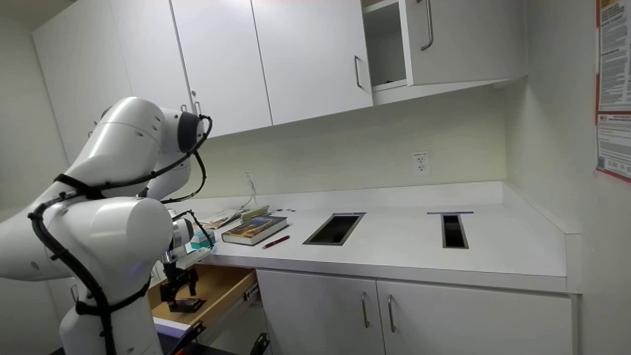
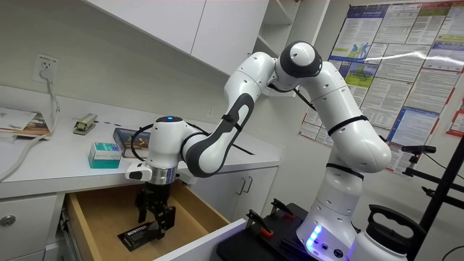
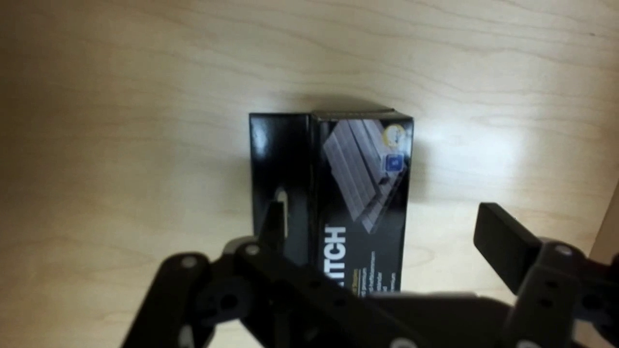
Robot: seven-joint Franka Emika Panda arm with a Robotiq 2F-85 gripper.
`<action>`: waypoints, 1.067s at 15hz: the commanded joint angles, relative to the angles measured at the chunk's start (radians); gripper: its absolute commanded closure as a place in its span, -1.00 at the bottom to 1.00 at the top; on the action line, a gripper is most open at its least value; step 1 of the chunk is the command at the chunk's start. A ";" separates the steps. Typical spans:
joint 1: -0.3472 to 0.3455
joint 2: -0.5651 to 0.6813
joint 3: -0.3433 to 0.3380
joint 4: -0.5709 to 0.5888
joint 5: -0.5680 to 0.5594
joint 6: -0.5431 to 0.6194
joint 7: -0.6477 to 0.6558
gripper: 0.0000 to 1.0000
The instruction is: Open the drawer,take out the brown card,put it back and put it on the counter and close it
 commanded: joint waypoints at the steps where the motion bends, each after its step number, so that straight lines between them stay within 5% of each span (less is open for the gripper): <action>1: -0.002 0.022 0.002 0.024 0.031 -0.014 -0.035 -0.76; 2: 0.002 0.024 -0.002 0.025 0.029 -0.012 -0.031 -0.47; 9: 0.006 0.024 -0.001 0.031 0.026 -0.008 -0.025 0.59; 16: 0.071 -0.097 -0.018 -0.030 -0.006 -0.005 0.071 0.68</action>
